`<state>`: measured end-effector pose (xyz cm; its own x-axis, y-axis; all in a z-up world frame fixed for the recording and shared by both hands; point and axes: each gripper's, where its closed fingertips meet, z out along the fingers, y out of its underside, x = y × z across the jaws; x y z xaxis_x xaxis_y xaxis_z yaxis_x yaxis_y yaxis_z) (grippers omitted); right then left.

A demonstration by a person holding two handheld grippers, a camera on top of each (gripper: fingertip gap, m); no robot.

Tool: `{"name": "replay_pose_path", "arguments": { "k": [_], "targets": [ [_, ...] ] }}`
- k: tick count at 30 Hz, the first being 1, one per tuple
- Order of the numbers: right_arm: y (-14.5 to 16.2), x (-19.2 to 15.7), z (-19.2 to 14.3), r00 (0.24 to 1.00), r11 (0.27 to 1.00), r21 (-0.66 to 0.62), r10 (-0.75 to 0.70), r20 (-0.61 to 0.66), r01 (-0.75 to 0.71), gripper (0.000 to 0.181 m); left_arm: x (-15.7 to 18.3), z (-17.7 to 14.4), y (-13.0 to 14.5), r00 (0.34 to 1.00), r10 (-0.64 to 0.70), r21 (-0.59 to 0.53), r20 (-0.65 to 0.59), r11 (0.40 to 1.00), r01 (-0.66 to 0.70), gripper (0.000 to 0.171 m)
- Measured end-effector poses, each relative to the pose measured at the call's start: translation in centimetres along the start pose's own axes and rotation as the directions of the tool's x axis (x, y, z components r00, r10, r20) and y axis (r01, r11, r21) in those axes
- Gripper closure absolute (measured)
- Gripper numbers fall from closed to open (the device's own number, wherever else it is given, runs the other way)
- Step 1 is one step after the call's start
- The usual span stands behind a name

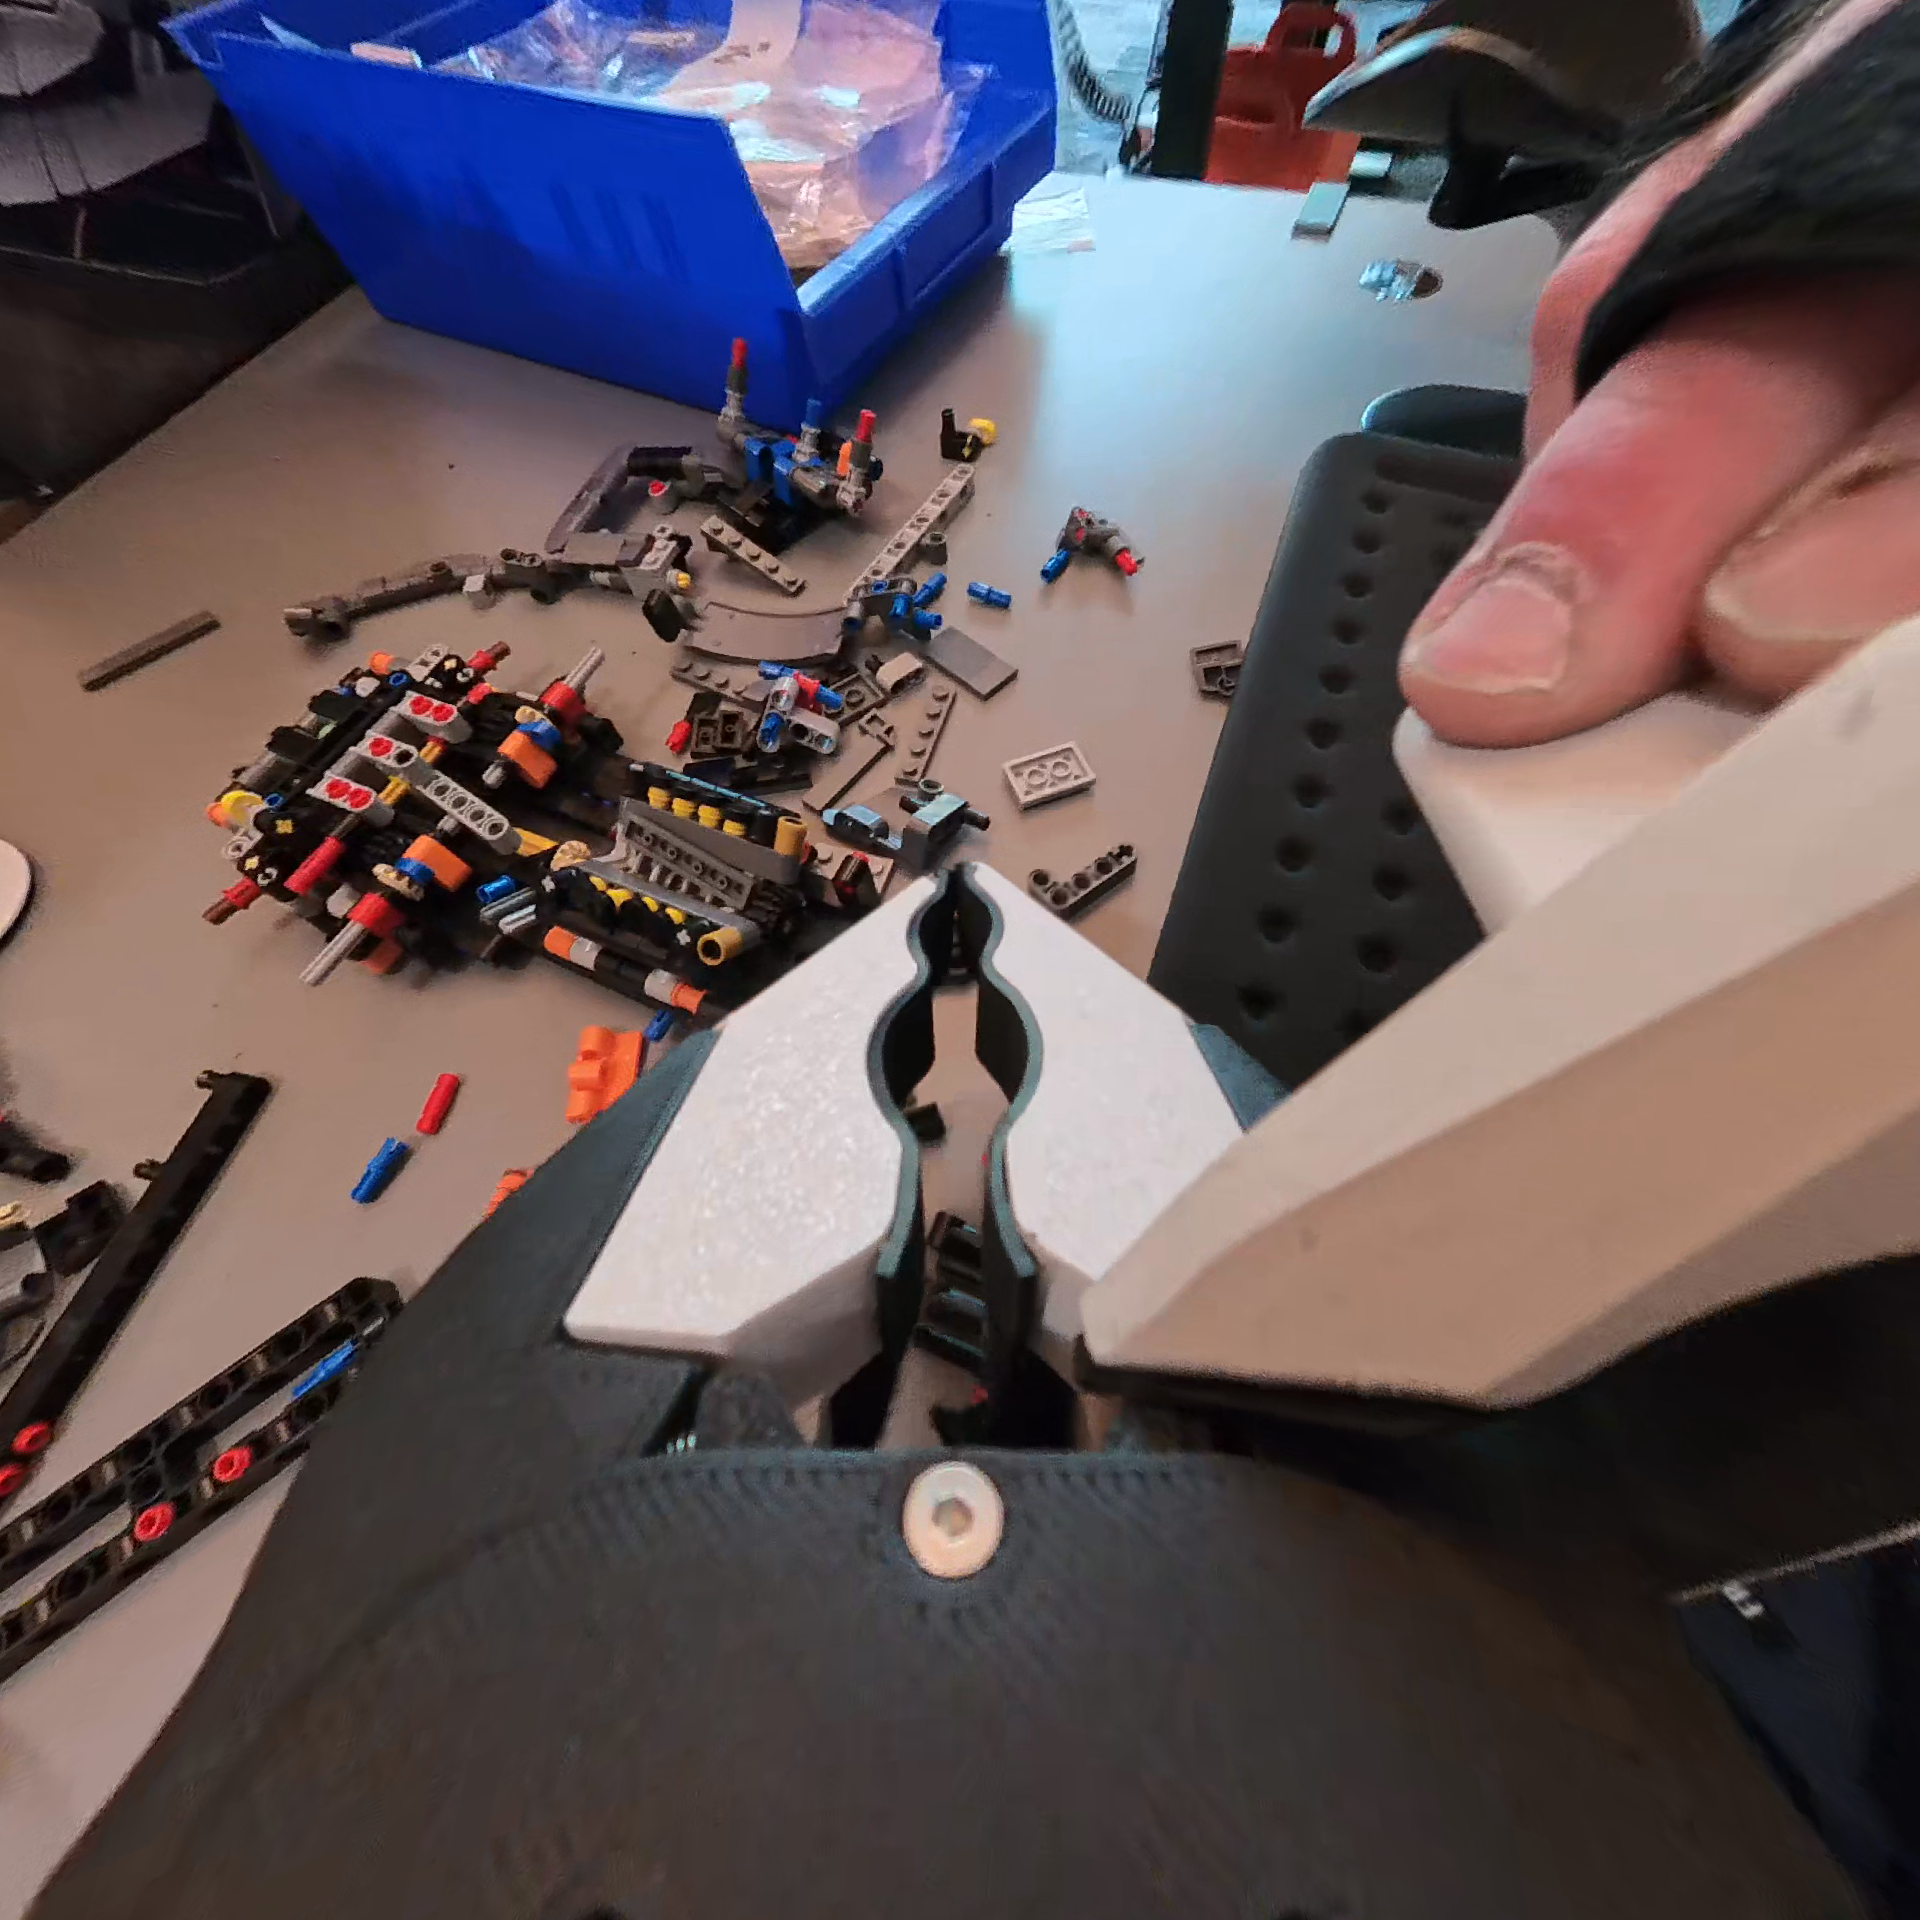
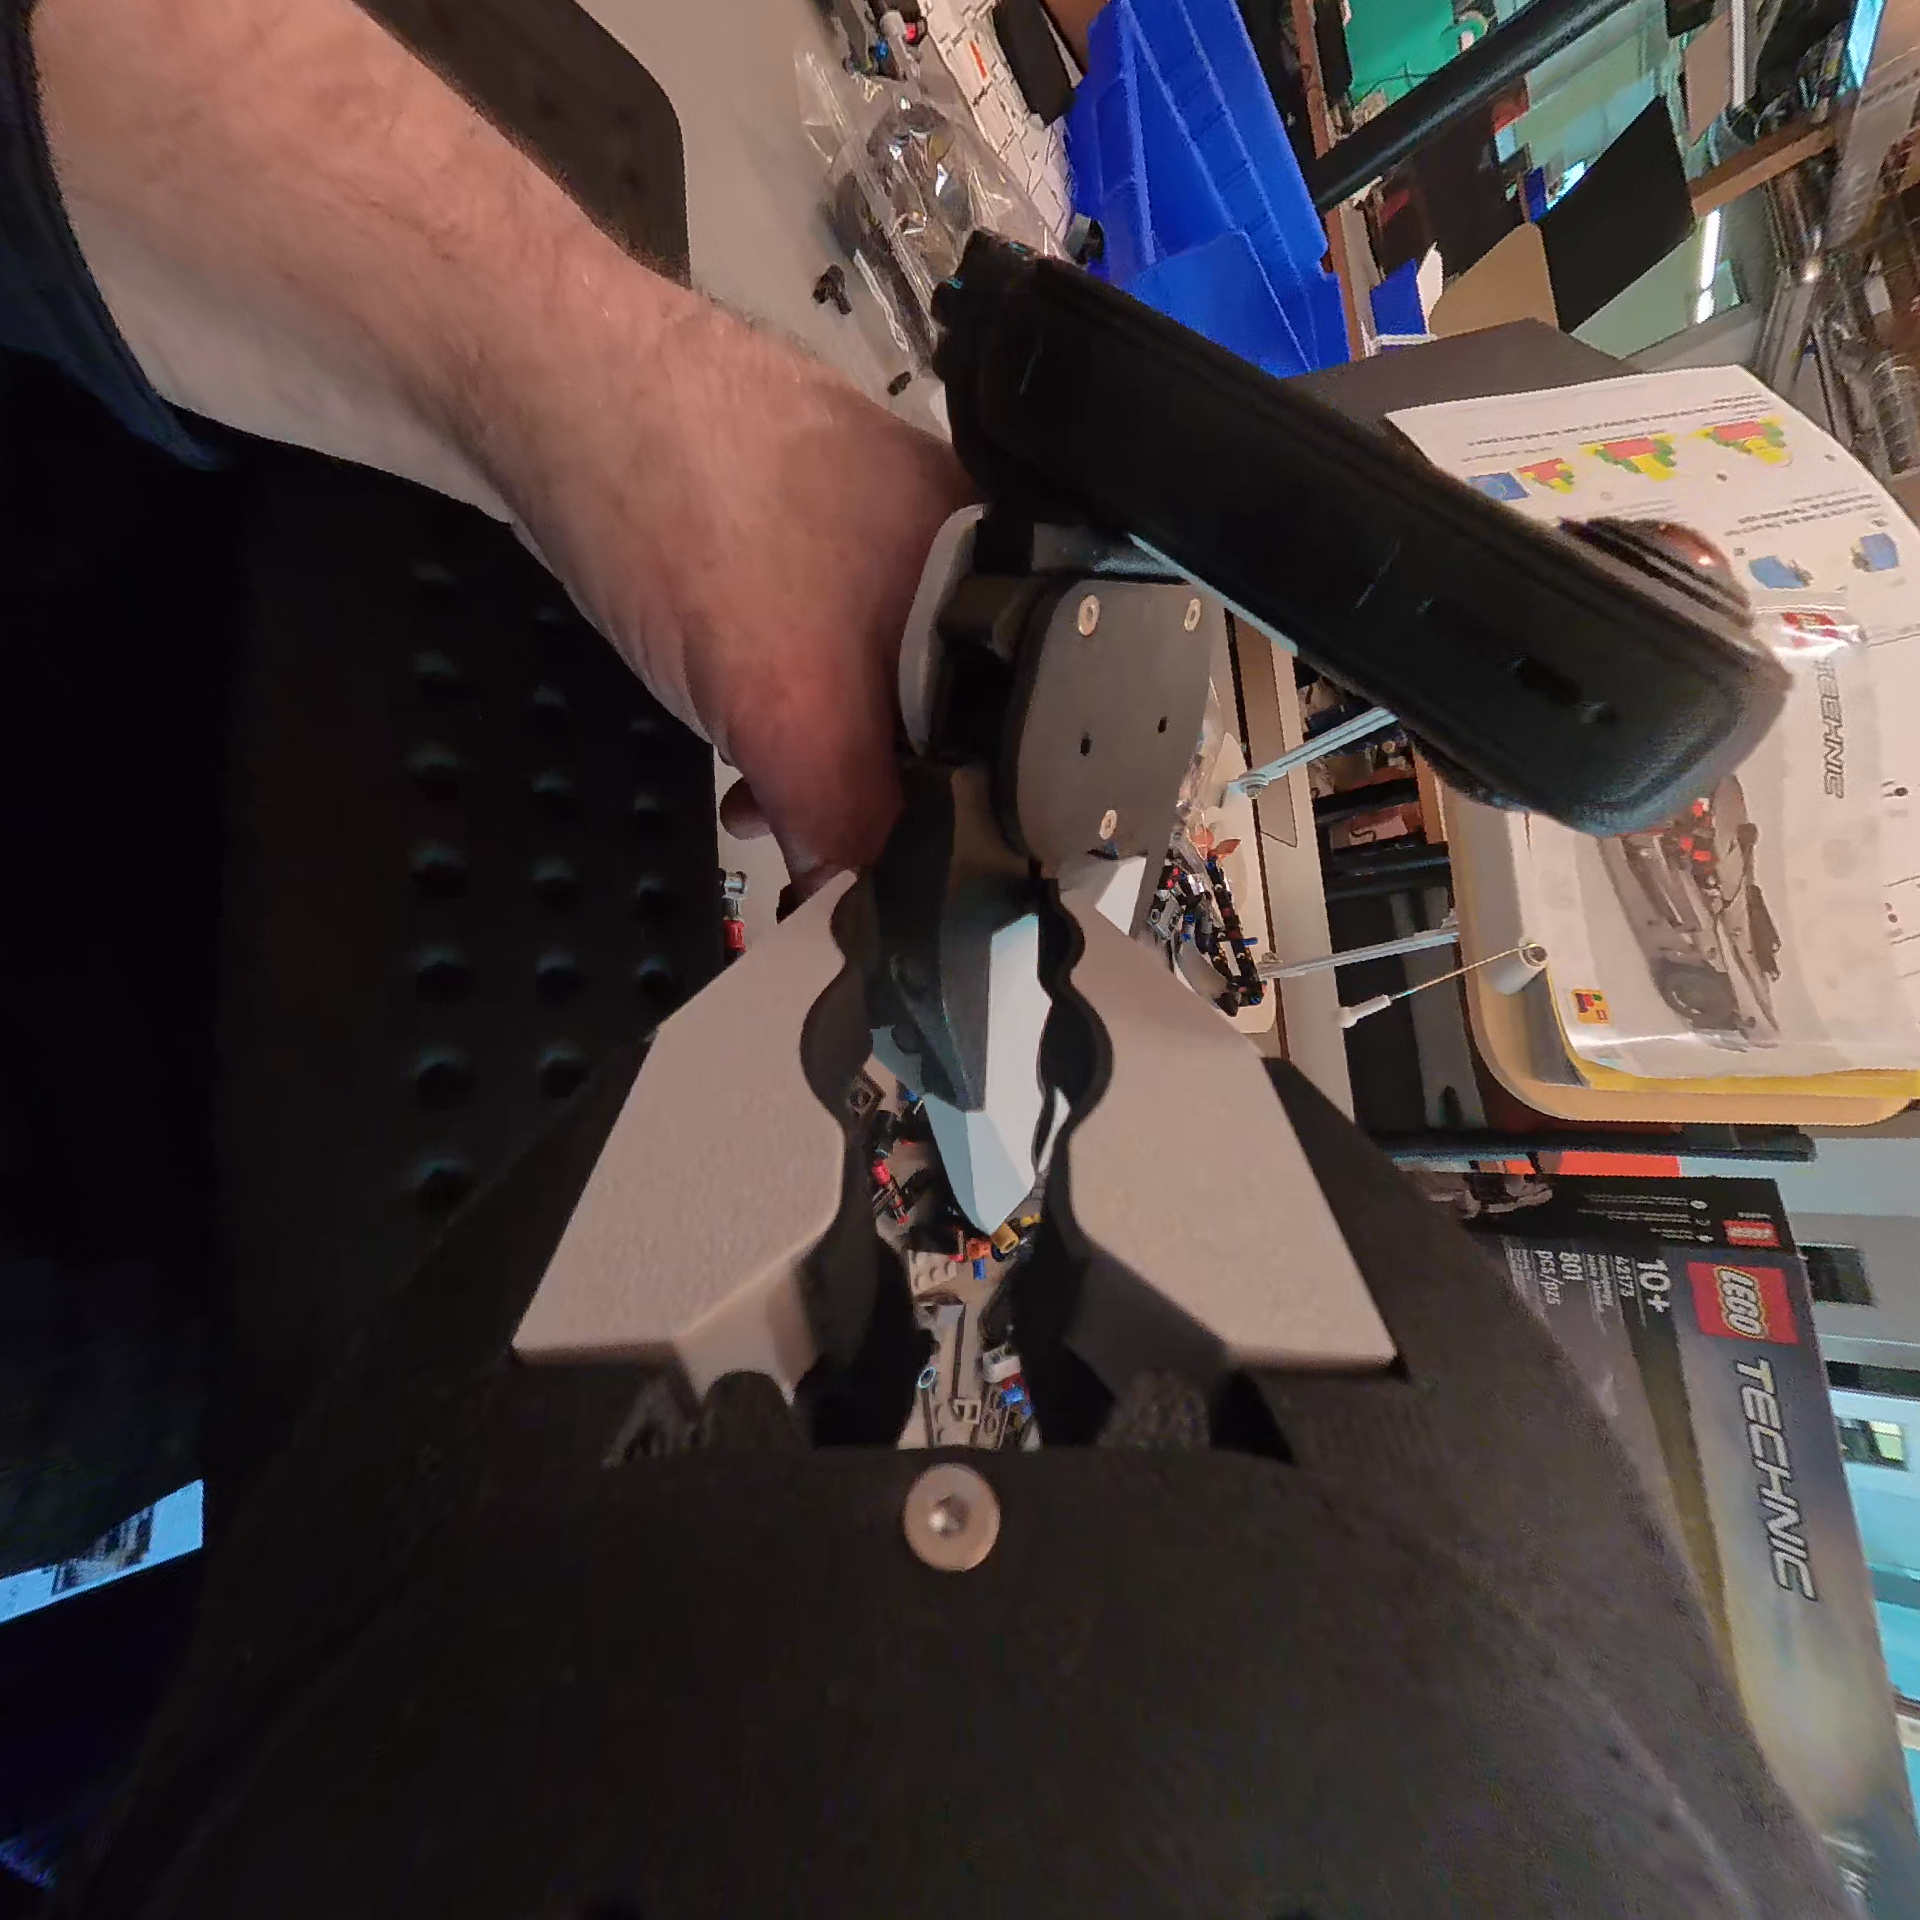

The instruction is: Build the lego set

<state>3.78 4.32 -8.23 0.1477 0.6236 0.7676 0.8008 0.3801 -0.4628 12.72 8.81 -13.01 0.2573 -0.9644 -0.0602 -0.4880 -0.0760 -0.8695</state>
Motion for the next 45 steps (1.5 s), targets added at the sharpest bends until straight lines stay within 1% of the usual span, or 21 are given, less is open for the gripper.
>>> {"name": "replay_pose_path", "arguments": {
  "k": [2,5,8,10,12,13,15,16,18,21,22,23,24,25,27,28,33,37,42,45],
  "targets": [
    [0.2,-0.1,0.1,1.0,1.0,-0.008,-0.008,0.005,0.008,0.154,0.3,0.2,0.3,1.0,-0.013,-0.018,-0.021,1.0,0.013,0.171],
    [0.2,-0.2,-0.1,1.0,1.0,0.014,0.018,0.025,-0.019,0.154,0.4,0.1,0.0,1.0,-0.002,0.0,-0.009,1.0,0.002,0.171],
    [0.2,0.0,-0.9,0.992,0.994,0.043,0.098,0.083,-0.102,0.15,-0.2,0.3,0.3,0.999,0.019,-0.042,0.037,0.999,-0.018,0.171],
    [-0.7,0.7,-1.9,0.979,0.975,0.12,0.173,0.105,-0.185,0.136,-0.6,0.4,0.5,0.999,0.002,-0.038,0.05,0.999,0.0,0.171],
    [-0.3,1.5,-2.3,0.97,0.967,0.105,0.224,0.098,-0.234,0.119,-0.8,0.3,0.2,0.998,-0.021,-0.018,0.055,1.0,0.022,0.171],
    [-0.2,1.7,-2.3,0.97,0.965,0.109,0.229,0.087,-0.238,0.119,-1.1,0.3,-0.1,0.997,-0.025,-0.01,0.071,1.0,0.026,0.171],
    [-1.2,1.3,-2.0,0.967,0.956,0.16,0.232,0.11,-0.248,0.125,-1.8,0.5,0.2,0.992,-0.032,-0.036,0.124,0.999,0.037,0.171],
    [-1.6,1.2,-1.7,0.964,0.952,0.166,0.243,0.111,-0.259,0.128,-1.9,0.7,0.3,0.99,-0.04,-0.044,0.138,0.998,0.046,0.171],
    [-2.1,1.5,-0.8,0.958,0.943,0.168,0.279,0.069,-0.287,0.137,-2.1,1.1,0.4,0.986,-0.071,-0.056,0.153,0.995,0.08,0.171],
    [-1.8,1.5,0.6,0.953,0.942,0.146,0.302,0.025,-0.302,0.137,-2.9,1.2,0.9,0.975,-0.07,-0.094,0.212,0.991,0.092,0.171],
    [-1.8,1.4,0.8,0.953,0.942,0.15,0.302,0.017,-0.301,0.132,-3.1,1.3,1.2,0.972,-0.088,-0.1,0.22,0.989,0.112,0.171],
    [-1.8,1.4,0.9,0.956,0.945,0.148,0.295,0.004,-0.292,0.135,-3.3,1.3,1.6,0.969,-0.089,-0.116,0.229,0.986,0.118,0.171],
    [-1.8,1.5,0.9,0.954,0.945,0.147,0.298,-0.011,-0.293,0.142,-3.2,1.3,1.7,0.97,-0.102,-0.121,0.221,0.984,0.131,0.171],
    [-1.8,1.6,0.9,0.952,0.944,0.145,0.304,-0.024,-0.298,0.143,-3.1,1.4,1.7,0.971,-0.124,-0.12,0.204,0.981,0.15,0.171],
    [-1.8,1.8,1.0,0.952,0.946,0.143,0.3,-0.063,-0.289,0.146,-3.5,1.4,2.3,0.966,-0.138,-0.152,0.22,0.973,0.174,0.171],
    [-1.7,1.8,1.1,0.954,0.951,0.134,0.291,-0.074,-0.28,0.147,-3.4,1.5,2.3,0.966,-0.151,-0.148,0.209,0.972,0.184,0.171],
    [-1.4,1.8,1.3,0.944,0.939,0.146,0.322,-0.066,-0.31,0.148,-3.3,1.8,3.2,0.964,-0.174,-0.188,0.202,0.959,0.213,0.171],
    [-1.2,1.8,1.3,0.937,0.931,0.144,0.345,-0.053,-0.335,0.149,-2.9,2.1,3.1,0.967,-0.184,-0.192,0.175,0.957,0.217,0.171],
    [-1.2,1.9,1.4,0.928,0.919,0.161,0.371,-0.042,-0.36,0.148,-3.5,2.4,3.3,0.961,-0.168,-0.2,0.219,0.957,0.213,0.171],
    [-1.3,2.0,1.2,0.924,0.913,0.174,0.38,-0.035,-0.368,0.148,-3.9,2.3,2.9,0.958,-0.159,-0.173,0.238,0.964,0.203,0.171]
  ]
}}
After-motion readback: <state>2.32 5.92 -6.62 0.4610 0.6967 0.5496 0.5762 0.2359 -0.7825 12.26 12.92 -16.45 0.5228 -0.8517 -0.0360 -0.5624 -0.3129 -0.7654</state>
